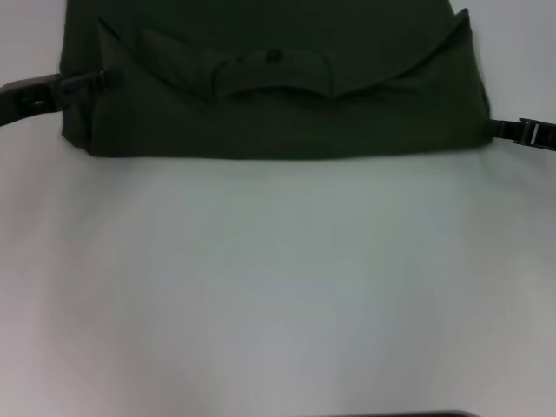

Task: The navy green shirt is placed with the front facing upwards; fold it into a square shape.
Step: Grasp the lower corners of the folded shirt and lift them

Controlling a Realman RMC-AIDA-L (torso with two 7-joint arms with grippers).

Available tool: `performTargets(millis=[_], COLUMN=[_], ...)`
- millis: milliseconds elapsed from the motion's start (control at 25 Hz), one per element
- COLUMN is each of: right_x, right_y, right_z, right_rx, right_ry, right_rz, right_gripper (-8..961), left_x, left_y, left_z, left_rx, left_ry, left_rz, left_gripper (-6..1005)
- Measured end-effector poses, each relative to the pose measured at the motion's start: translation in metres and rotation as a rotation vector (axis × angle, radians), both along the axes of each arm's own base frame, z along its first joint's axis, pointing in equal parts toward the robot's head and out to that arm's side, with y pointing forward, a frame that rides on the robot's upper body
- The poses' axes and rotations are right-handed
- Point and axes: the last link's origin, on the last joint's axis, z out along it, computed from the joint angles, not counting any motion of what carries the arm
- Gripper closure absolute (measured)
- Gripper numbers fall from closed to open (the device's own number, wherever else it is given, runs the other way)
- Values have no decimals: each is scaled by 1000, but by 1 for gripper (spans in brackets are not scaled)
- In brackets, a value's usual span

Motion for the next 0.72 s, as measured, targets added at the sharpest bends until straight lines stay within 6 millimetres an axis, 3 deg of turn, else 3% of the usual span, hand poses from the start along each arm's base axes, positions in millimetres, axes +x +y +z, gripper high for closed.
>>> performTargets(millis=[360, 720], right_x=[1, -3], right_y=[-2, -2], right_z=[6, 1], right_rx=[8, -1], right_ry=[14, 27], right_rz=[9, 14], right_gripper=[932, 931], left_x=[-9, -24], left_y=[-7, -5], left_z=[-3, -21], left_rx=[7, -6], left_ry=[63, 255], left_rz=[-35, -93], left_gripper=[122, 125])
